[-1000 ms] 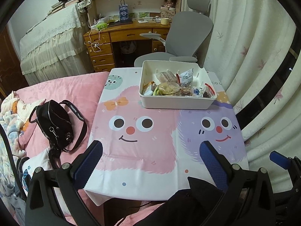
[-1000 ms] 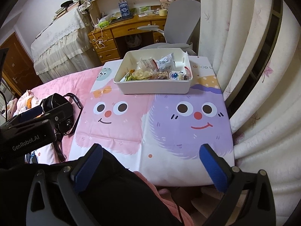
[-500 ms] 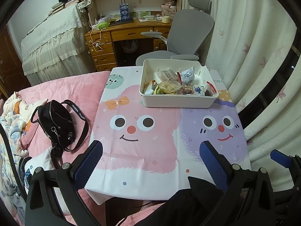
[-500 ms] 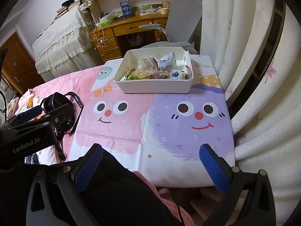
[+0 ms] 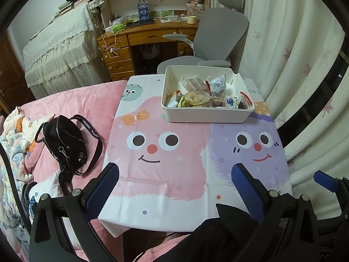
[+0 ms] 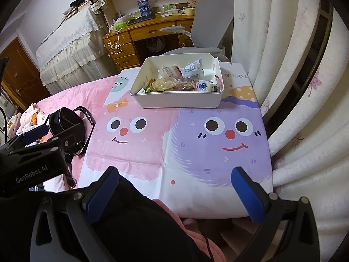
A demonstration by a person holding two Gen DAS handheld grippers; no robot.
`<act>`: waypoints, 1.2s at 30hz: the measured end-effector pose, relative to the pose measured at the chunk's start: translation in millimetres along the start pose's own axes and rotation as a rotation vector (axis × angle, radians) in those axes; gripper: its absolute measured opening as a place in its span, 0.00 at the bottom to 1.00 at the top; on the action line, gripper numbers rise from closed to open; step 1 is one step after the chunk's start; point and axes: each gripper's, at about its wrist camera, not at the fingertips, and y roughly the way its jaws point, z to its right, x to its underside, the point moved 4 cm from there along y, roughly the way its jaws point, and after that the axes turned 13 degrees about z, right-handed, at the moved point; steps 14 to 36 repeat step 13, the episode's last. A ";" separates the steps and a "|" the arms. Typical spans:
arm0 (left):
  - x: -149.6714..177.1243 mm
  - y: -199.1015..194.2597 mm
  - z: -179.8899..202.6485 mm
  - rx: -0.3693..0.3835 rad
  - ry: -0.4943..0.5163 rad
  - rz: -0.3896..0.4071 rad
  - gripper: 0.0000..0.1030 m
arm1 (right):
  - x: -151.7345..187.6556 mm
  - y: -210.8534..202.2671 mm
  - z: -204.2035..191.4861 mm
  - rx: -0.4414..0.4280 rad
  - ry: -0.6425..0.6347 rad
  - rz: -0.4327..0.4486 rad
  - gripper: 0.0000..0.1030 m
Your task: Organize snacks
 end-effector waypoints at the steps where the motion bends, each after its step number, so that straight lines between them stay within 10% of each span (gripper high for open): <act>1: 0.0 1.2 0.5 0.000 0.002 -0.001 0.99 | 0.1 0.7 0.1 0.000 0.000 -0.001 1.00; 36: 1.9 6.9 -2.7 0.014 0.009 -0.006 0.99 | -1.2 1.1 0.2 0.000 0.000 -0.002 1.00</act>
